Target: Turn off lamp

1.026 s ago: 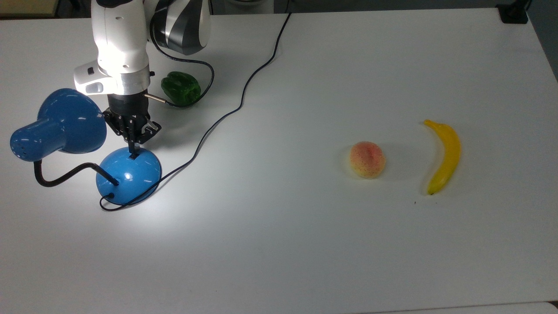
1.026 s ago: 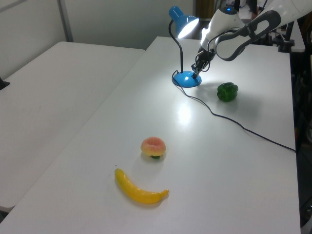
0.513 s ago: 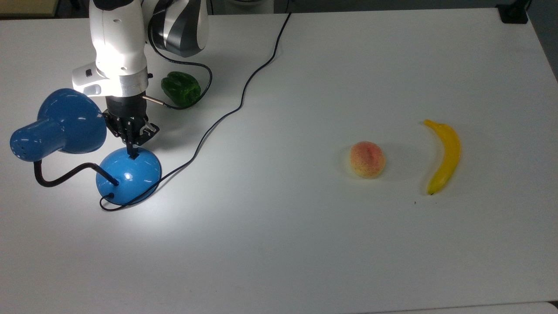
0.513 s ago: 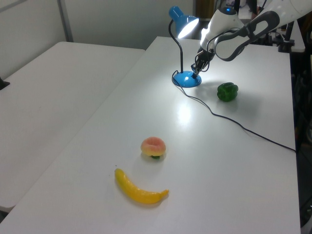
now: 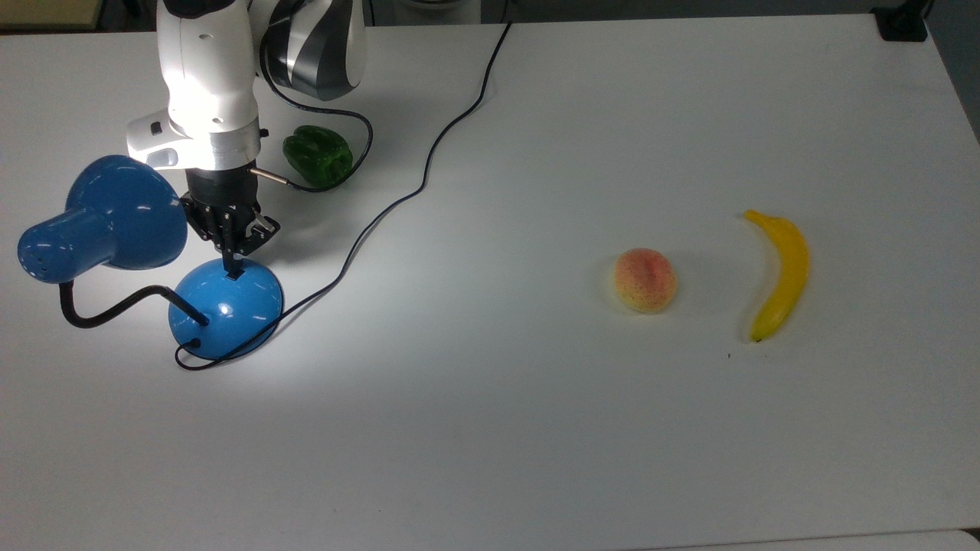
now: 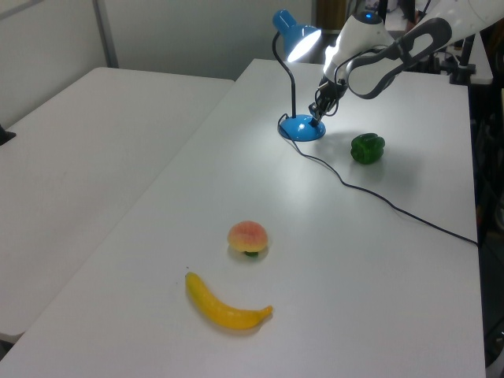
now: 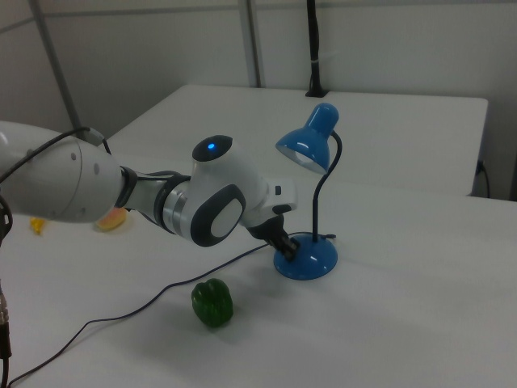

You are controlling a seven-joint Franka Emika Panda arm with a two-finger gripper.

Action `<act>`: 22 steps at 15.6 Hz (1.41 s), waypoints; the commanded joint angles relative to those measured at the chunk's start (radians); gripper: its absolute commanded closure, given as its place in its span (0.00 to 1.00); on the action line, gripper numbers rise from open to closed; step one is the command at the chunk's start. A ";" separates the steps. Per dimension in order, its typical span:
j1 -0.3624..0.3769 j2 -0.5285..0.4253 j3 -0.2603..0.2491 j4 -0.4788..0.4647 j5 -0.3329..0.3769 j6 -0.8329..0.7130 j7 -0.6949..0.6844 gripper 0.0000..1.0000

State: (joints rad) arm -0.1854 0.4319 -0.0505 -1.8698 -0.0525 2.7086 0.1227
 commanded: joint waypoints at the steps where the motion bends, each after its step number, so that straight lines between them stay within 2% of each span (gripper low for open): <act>1: -0.008 -0.004 0.001 -0.009 -0.018 -0.096 0.012 1.00; 7: -0.003 -0.053 0.003 0.000 -0.033 -0.289 0.015 1.00; 11: 0.017 -0.122 0.012 0.001 -0.036 -0.427 0.009 1.00; 17: 0.144 -0.266 0.012 0.008 -0.043 -0.628 -0.044 1.00; 19: 0.179 -0.292 0.012 0.053 -0.050 -0.728 -0.061 1.00; 20: 0.222 -0.301 0.012 0.107 -0.061 -0.822 -0.081 1.00; 22: 0.257 -0.324 0.012 0.150 -0.061 -0.898 -0.095 1.00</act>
State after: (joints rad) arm 0.0076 0.1438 -0.0270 -1.7884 -0.0974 1.9415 0.0752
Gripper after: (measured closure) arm 0.991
